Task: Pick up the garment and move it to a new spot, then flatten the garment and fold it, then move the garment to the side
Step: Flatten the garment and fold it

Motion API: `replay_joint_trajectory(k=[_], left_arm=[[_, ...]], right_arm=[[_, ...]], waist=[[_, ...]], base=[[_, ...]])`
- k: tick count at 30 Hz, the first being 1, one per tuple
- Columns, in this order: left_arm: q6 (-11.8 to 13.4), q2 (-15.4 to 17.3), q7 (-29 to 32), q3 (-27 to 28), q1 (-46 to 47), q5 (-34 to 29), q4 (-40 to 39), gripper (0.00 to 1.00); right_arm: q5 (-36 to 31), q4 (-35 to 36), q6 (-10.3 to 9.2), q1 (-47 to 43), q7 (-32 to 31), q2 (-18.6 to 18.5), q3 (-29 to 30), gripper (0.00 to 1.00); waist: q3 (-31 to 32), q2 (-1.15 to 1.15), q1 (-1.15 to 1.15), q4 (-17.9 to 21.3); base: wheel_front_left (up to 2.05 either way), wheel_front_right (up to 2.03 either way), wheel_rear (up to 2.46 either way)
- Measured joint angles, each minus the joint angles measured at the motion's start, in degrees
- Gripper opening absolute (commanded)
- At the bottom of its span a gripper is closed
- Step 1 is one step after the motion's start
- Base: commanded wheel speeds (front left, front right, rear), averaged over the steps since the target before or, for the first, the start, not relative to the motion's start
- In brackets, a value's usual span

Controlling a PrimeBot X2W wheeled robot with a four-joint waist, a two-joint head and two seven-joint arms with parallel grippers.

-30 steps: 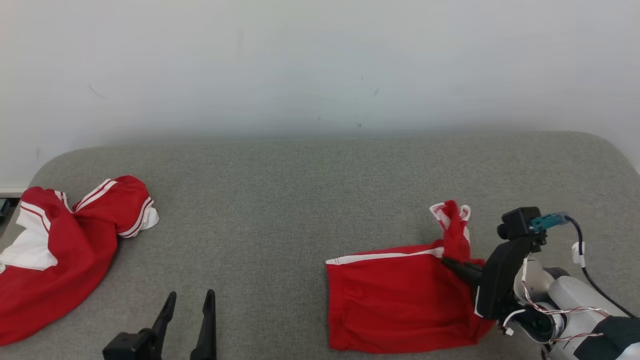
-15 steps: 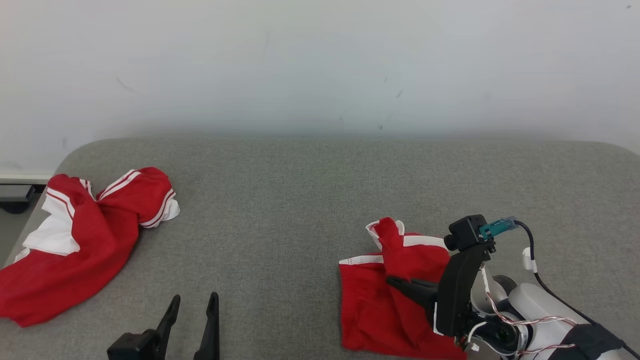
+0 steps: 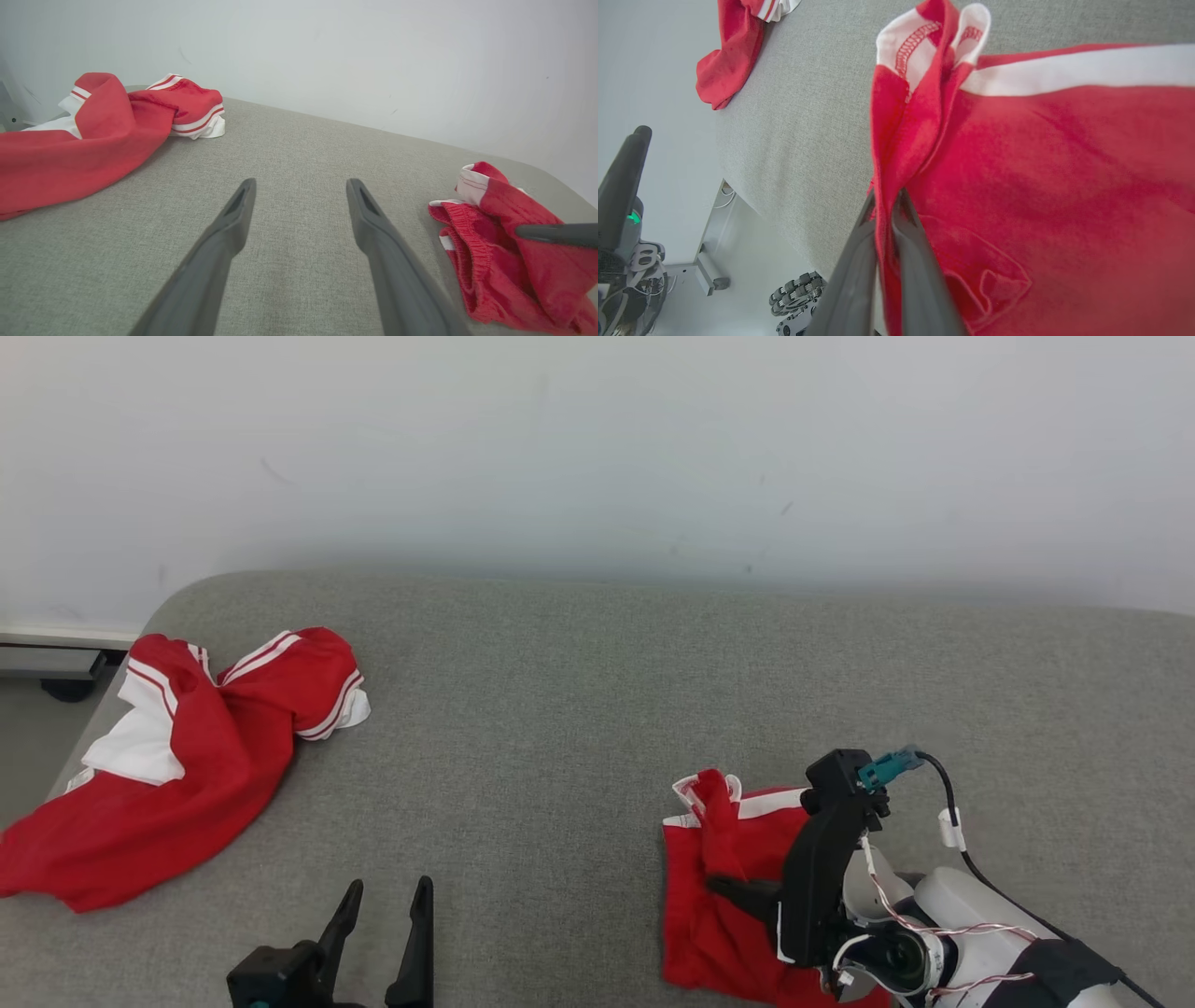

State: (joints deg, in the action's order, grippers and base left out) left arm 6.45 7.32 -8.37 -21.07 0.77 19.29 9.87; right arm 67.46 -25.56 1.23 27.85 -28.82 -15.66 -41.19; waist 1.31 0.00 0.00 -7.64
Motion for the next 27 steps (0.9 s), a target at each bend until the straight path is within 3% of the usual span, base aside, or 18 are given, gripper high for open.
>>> replay_joint_trajectory(k=[1,2,3,4,10,16,21,27], left_arm=[[0.0,0.0,0.0,0.0,0.2,0.0,0.1,1.0],[0.0,0.0,0.0,0.0,0.4,0.0,0.3,1.0],[-0.2,0.0,0.0,0.0,0.8,0.0,0.4,1.0],[-0.4,0.0,0.0,0.2,0.9,0.0,0.4,1.0],[-0.4,0.1,-0.2,0.7,0.7,0.3,0.8,1.0],[-0.4,0.2,-0.7,1.7,0.0,0.5,0.8,1.0],[-0.4,0.4,-0.8,1.7,-1.4,0.5,0.6,1.0],[-0.3,0.4,-0.8,1.5,-1.4,0.4,0.0,1.0]], right_arm=[[0.0,-0.2,-0.29,0.0,-0.2,0.2,-0.2,0.0],[0.0,-0.4,-0.31,0.0,-0.5,0.4,-0.5,0.06],[0.0,-0.5,-0.44,0.0,-0.6,0.5,-0.6,0.6],[-0.1,-0.6,-0.57,0.1,-0.6,0.6,-0.6,1.0],[-0.6,0.2,-0.71,2.0,-0.5,-0.4,0.1,1.0],[-1.9,3.9,-0.85,1.5,2.2,-4.9,2.1,1.0],[-4.4,5.5,-2.25,-2.0,3.9,-10.0,2.6,1.0],[-6.1,6.4,-4.05,-5.1,5.5,-13.3,3.2,1.0]], waist=[[-0.1,0.0,0.0,-0.2],[-0.1,0.0,0.0,-0.4],[-0.2,0.0,0.0,-0.6],[-0.2,0.0,0.0,-0.8],[0.0,0.0,0.0,-0.9],[0.5,0.0,0.0,0.2],[0.5,0.0,0.0,1.5],[0.4,0.0,0.0,2.5]], base=[[0.0,0.0,0.0],[0.0,0.0,0.0],[0.0,0.0,0.0],[0.0,0.0,0.0],[0.0,0.0,0.0],[0.0,0.0,0.0],[0.0,0.0,0.0],[0.0,0.0,0.0]])
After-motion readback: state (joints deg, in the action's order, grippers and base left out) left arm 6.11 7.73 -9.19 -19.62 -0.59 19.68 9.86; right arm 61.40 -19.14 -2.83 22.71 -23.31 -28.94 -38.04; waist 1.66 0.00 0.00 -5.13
